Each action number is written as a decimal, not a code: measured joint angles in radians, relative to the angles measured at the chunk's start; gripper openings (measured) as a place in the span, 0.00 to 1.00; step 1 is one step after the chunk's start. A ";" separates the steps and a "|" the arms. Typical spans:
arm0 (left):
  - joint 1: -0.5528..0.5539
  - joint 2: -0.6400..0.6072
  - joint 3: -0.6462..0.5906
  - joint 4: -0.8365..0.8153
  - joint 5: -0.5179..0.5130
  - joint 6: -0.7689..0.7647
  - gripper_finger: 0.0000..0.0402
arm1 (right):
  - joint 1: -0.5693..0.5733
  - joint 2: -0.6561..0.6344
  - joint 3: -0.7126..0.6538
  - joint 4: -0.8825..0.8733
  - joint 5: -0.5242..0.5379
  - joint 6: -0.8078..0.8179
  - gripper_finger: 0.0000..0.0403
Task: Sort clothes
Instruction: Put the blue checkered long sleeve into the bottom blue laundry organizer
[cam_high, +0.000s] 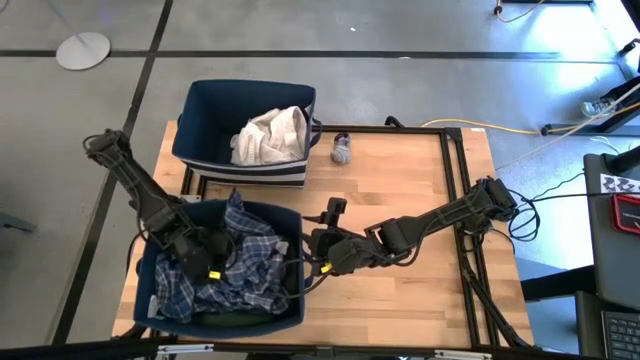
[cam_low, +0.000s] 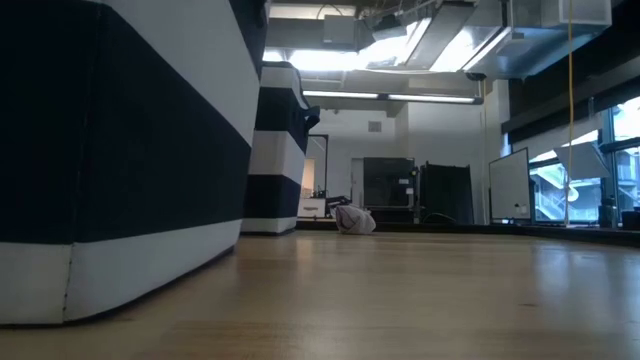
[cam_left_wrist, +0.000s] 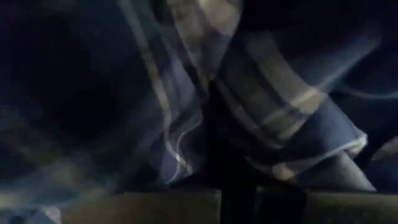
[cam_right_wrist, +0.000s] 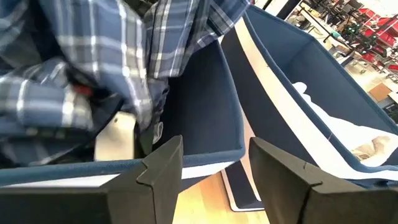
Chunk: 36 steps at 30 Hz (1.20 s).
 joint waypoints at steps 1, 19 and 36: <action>0.006 0.000 -0.001 0.024 -0.001 0.031 0.01 | 0.000 0.000 0.000 0.000 -0.002 0.000 0.46; 0.085 -0.017 0.011 0.043 0.040 0.049 0.01 | 0.000 0.000 0.000 -0.002 -0.015 0.000 0.46; 0.078 -0.032 0.010 0.039 0.011 0.099 0.01 | -0.012 -0.083 -0.001 -0.208 0.212 0.102 0.46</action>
